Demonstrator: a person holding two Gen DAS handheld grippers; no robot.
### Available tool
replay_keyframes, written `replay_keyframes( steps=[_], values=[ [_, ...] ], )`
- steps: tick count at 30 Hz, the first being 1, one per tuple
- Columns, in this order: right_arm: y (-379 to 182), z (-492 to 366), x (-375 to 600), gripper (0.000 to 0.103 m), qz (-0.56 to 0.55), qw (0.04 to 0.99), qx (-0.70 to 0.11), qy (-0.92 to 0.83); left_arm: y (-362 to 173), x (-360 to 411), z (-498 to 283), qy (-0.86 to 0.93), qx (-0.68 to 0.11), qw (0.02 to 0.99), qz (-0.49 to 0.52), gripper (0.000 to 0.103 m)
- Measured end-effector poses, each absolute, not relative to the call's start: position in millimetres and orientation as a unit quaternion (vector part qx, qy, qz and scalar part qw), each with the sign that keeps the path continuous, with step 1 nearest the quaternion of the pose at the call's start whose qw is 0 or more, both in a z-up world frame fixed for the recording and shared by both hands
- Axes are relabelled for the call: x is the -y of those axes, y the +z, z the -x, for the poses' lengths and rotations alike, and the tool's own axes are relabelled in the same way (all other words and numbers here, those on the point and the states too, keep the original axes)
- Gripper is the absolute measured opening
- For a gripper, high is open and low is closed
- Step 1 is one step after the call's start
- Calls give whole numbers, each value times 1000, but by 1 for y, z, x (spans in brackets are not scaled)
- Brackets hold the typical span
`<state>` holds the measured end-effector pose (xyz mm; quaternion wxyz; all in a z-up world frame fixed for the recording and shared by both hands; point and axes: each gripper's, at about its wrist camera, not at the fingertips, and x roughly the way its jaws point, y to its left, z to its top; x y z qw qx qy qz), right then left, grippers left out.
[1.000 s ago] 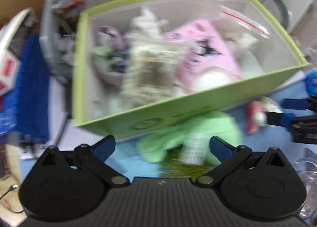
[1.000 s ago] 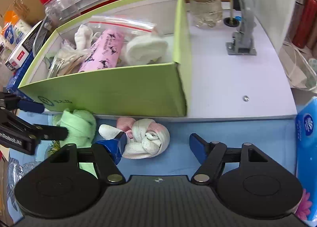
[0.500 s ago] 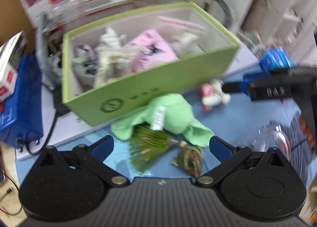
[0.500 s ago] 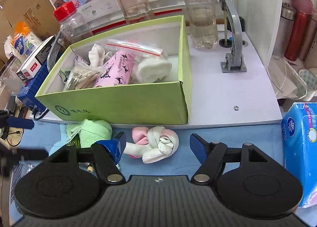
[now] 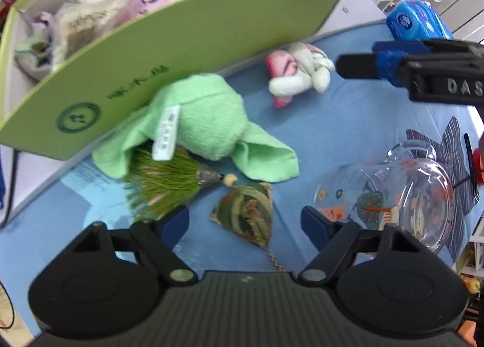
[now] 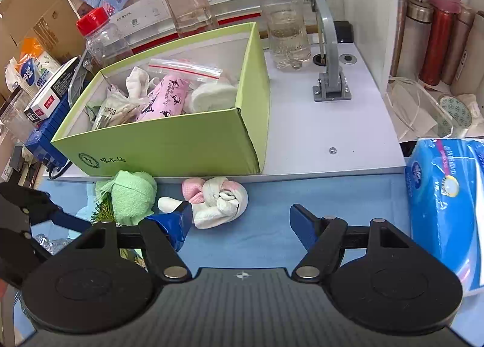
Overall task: Organize soft objects
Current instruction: 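Move the left gripper to the patterned pouch while the right approaches the sock bundle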
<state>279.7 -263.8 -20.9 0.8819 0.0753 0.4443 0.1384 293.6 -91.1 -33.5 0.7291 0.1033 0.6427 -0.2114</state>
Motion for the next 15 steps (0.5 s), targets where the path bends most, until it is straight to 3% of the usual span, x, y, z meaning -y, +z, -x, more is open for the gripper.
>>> replay_keyframes(
  steps=[6, 15],
  values=[
    [-32, -299, 253, 57, -67, 870, -465, 147, -51, 98, -301, -204, -660, 715, -105, 69],
    [-42, -319, 214, 57, -5, 853, -491, 174, -53, 103, -308, -206, -649, 725, -102, 69]
  ],
)
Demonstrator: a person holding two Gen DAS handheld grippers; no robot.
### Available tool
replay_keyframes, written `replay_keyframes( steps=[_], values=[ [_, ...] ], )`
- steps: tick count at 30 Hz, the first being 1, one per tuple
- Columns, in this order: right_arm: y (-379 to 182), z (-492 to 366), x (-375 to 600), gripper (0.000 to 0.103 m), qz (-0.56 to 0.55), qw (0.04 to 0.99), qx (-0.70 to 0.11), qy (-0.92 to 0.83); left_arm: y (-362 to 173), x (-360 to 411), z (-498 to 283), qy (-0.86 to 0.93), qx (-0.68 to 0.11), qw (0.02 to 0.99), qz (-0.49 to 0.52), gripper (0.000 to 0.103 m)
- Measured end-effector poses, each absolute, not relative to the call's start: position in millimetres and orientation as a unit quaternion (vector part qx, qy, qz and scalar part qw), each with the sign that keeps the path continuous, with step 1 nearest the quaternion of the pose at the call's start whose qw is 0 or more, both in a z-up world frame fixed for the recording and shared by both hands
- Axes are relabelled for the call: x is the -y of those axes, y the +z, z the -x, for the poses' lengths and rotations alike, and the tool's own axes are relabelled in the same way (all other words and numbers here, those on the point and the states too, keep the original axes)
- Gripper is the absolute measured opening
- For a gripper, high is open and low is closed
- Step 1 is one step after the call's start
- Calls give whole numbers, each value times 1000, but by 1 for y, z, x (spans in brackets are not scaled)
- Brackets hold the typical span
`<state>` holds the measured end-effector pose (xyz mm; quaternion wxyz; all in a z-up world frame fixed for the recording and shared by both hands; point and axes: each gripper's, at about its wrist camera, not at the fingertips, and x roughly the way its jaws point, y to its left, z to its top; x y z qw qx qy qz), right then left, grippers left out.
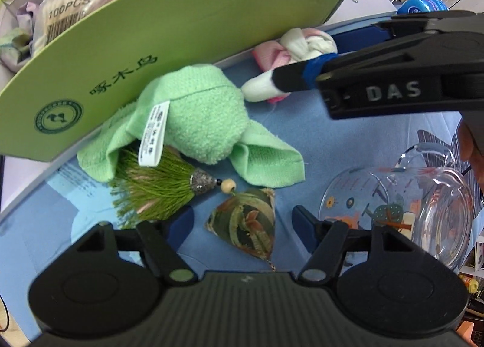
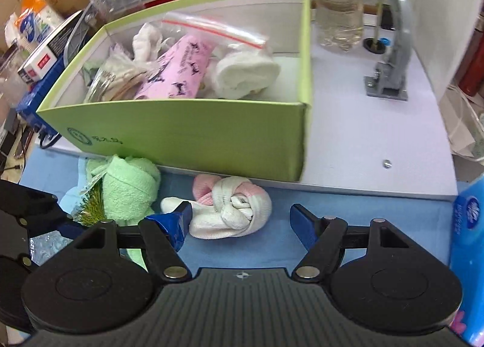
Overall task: Organize soft objects
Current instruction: 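Move the left gripper to the patterned pouch while the right approaches the sock bundle, then grasp the patterned pouch with the left gripper while the right grasps the sock bundle, drop both into box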
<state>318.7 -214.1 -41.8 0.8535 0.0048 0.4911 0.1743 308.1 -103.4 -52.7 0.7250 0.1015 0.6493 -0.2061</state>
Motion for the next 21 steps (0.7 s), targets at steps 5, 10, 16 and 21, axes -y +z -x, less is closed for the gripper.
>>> replay_keyframes(
  steps=[5, 10, 16, 21],
  values=[
    [-51, -327, 193, 59, 22, 839, -510, 190, -51, 103, -303, -204, -643, 731, -99, 68],
    [-51, -334, 192, 59, 50, 829, -516, 209, -44, 98, -294, -206, -633, 740, -101, 52],
    [-54, -323, 166, 65, 169, 824, -492, 226, -41, 91, -291, -208, -627, 746, -84, 44],
    [-51, -318, 175, 47, 134, 844, -473, 216, -38, 78, -284, -207, -620, 754, -71, 41]
  ],
)
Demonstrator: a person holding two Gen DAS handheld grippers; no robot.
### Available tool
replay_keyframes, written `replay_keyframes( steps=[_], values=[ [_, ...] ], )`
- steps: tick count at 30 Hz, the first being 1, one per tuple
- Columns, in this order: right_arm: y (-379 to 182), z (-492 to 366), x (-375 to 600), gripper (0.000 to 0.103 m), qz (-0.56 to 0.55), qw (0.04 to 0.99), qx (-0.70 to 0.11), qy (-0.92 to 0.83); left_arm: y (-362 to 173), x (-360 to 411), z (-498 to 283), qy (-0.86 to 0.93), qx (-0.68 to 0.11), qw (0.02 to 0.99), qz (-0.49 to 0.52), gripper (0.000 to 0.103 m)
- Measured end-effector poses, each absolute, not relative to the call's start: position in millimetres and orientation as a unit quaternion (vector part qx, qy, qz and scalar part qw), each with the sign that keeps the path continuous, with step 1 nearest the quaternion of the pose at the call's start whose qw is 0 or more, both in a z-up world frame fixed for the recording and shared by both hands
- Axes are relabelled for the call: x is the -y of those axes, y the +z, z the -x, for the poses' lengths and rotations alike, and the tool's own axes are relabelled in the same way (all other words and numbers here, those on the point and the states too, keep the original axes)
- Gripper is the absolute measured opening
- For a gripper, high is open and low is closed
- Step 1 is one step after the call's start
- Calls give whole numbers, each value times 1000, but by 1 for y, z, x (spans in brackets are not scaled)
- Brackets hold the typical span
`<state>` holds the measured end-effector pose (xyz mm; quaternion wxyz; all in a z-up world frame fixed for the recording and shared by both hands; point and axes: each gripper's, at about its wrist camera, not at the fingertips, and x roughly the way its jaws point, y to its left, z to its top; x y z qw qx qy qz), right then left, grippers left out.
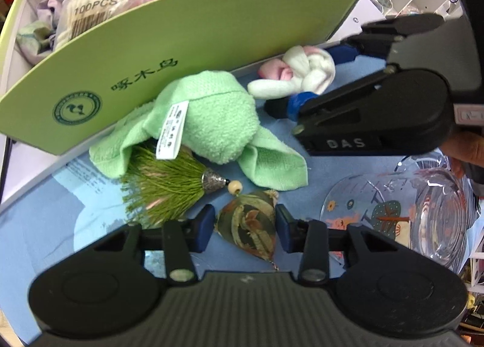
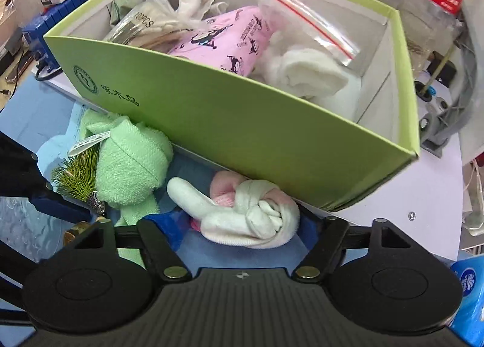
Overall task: Organize soft objects
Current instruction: 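Grasp the patterned pouch with the left gripper while the right grasps the sock bundle, drop both into box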
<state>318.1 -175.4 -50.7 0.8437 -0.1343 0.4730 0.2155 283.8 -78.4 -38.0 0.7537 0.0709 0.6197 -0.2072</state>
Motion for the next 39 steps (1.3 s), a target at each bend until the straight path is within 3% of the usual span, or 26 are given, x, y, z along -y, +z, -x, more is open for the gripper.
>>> replay_keyframes(
  steps=[3, 5, 16, 21, 27, 29, 30, 31, 39],
  values=[
    [-45, -311, 185, 36, 123, 844, -475, 215, -32, 68, -280, -213, -610, 761, -61, 41],
    [-40, -304, 195, 34, 110, 851, -468, 211, -25, 57, -276, -221, -602, 765, -50, 41],
    [34, -269, 229, 34, 58, 899, -379, 211, 62, 2, -273, -225, -526, 820, 13, 41],
    [67, -302, 211, 35, 58, 913, -341, 217, 105, -10, -305, -204, -488, 848, 32, 41],
    [65, -358, 174, 40, 74, 906, -348, 229, 121, -18, -357, -169, -469, 866, 50, 41],
    [59, -374, 169, 41, 55, 899, -368, 232, 118, -18, -373, -163, -470, 866, 43, 44],
    [56, -379, 169, 43, 47, 895, -378, 232, 114, -18, -379, -153, -473, 867, 42, 59],
    [53, -382, 167, 44, 42, 891, -386, 237, 111, -20, -379, -142, -470, 870, 40, 67],
    [58, -376, 171, 52, 8, 904, -357, 237, 102, -31, -370, -135, -463, 876, 30, 67]
  ],
)
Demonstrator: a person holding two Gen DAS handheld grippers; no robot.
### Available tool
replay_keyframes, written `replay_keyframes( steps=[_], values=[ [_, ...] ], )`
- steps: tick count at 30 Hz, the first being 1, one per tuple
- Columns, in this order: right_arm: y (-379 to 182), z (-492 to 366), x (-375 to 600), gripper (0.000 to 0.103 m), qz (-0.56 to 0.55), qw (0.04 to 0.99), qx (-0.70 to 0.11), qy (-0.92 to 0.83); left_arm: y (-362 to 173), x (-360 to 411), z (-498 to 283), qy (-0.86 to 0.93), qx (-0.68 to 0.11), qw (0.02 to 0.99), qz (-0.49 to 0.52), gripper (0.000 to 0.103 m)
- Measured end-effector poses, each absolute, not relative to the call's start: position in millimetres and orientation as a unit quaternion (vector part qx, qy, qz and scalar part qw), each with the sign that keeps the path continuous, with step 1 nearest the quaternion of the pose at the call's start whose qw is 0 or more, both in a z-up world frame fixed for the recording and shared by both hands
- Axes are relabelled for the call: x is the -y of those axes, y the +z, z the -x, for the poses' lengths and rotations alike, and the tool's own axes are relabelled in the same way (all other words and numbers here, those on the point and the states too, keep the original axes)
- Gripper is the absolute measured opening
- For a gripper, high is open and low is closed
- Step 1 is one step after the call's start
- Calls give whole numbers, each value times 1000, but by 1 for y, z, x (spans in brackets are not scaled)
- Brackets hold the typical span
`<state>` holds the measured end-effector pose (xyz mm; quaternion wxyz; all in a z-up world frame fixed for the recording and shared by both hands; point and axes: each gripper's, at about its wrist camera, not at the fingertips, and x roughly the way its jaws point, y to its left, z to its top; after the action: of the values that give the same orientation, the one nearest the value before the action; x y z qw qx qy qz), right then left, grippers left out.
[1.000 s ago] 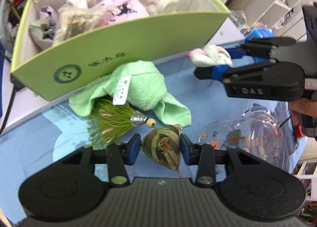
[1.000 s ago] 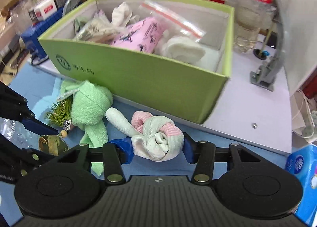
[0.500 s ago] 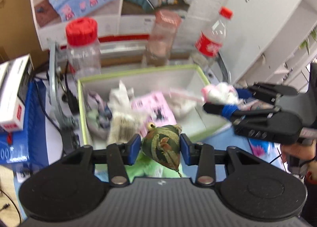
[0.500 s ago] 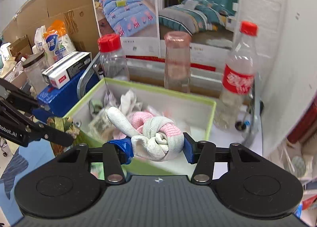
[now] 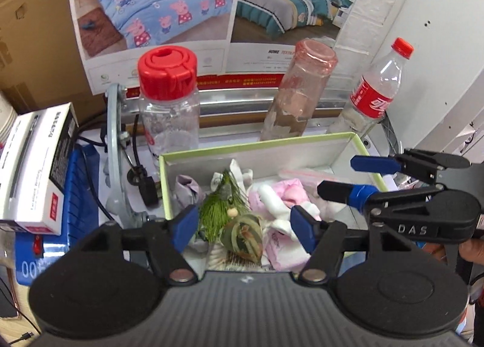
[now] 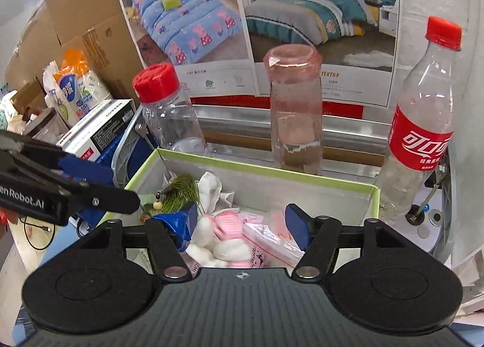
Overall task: Organize soft objects
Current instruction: 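Grasp the patterned pouch with the left gripper while the right grasps the sock bundle, drop both into box, then move the left gripper to the pink sponge while the right approaches the green towel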
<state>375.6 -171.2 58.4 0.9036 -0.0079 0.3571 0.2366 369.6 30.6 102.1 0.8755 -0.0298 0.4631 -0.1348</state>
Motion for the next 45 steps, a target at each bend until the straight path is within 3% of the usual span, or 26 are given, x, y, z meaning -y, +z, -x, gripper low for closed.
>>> replay_keyframes(
  steps=[7, 18, 39, 45],
  values=[
    [54, -338, 178, 55, 30, 898, -369, 238, 98, -32, -318, -133, -447, 884, 18, 72],
    [-1, -271, 188, 59, 50, 872, -436, 218, 58, -45, -246, -122, -445, 887, 13, 75],
    [-37, -327, 101, 62, 140, 829, -499, 212, 22, -98, -251, -77, -469, 879, 39, 77],
    [-39, -338, 129, 64, 111, 824, -524, 184, 29, -80, -250, -100, -468, 878, -5, 78]
  ],
)
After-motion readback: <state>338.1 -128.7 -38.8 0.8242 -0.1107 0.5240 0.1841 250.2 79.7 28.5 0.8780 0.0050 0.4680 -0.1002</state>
